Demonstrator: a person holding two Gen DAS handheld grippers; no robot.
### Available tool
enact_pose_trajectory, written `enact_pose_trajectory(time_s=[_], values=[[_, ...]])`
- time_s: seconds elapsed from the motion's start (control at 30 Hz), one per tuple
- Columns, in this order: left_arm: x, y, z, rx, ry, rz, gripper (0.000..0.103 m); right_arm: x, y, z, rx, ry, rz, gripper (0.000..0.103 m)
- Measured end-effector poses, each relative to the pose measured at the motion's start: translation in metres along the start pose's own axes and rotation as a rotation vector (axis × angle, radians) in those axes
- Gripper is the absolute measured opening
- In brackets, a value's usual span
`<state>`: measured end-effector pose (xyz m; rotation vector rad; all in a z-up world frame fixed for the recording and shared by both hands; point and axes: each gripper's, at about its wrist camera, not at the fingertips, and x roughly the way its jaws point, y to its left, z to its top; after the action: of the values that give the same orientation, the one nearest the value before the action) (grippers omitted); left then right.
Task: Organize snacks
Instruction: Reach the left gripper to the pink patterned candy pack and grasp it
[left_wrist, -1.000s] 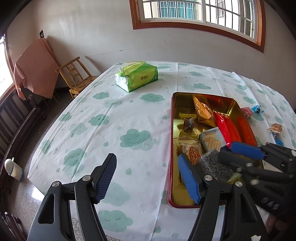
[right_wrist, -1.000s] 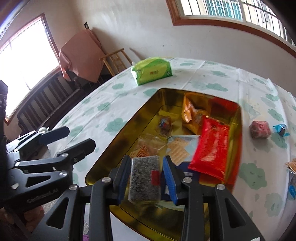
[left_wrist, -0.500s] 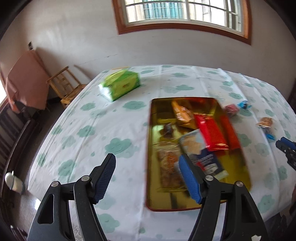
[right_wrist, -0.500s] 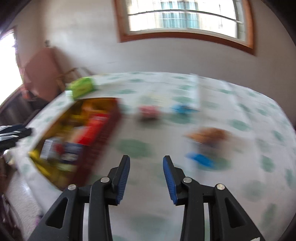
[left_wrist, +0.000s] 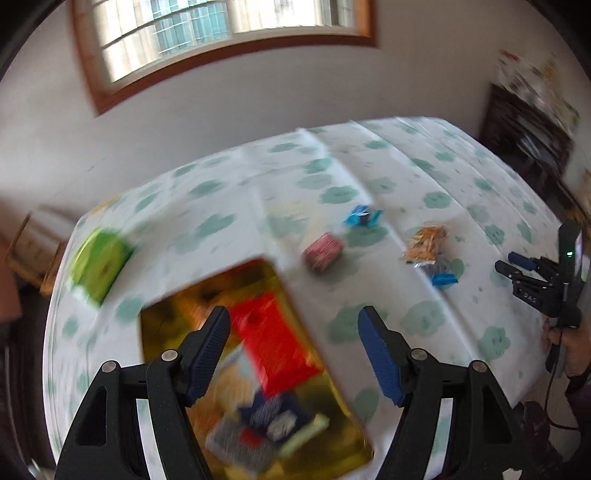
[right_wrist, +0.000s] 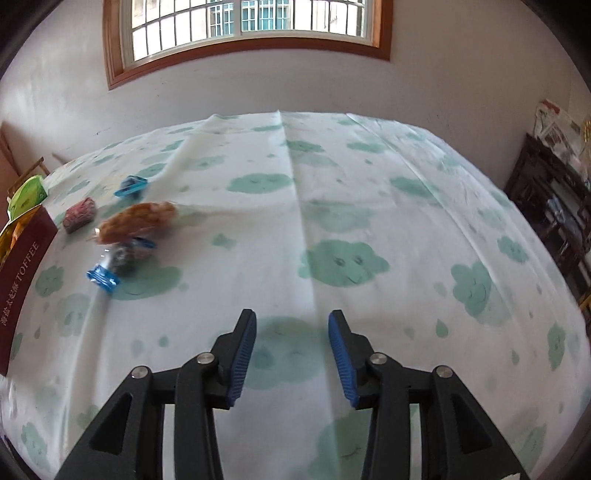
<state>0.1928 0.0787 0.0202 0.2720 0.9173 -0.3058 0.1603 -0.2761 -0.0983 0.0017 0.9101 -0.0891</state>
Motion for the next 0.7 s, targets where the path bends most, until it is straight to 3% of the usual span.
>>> enact_pose_trajectory(time_s=[0.13,0.27,0.57,0.63,0.67,0.7], values=[[0.054,-0.023,0.038,0.151,0.073,-0.078,0.071,0.002,-0.002,0.000,0.009,-0.003,0.036,0.049],[0.109,-0.029,0.059,0.213,0.159,-0.078,0.069,-0.002,-0.002,-0.003,0.012,-0.011,0.084,0.053],[0.177,-0.035,0.068,0.349,0.257,-0.080,0.069,-0.003,-0.011,-0.003,0.067,-0.021,0.161,0.056],[0.189,-0.033,0.067,0.340,0.294,-0.065,0.058,-0.004,-0.011,-0.003,0.067,-0.022,0.167,0.057],[0.188,-0.031,0.069,0.317,0.279,-0.092,0.048,-0.004,-0.010,-0.003,0.068,-0.022,0.171,0.057],[0.190,-0.029,0.071,0.293,0.297,-0.108,0.027,-0.003,-0.011,-0.003,0.070,-0.022,0.175,0.058]])
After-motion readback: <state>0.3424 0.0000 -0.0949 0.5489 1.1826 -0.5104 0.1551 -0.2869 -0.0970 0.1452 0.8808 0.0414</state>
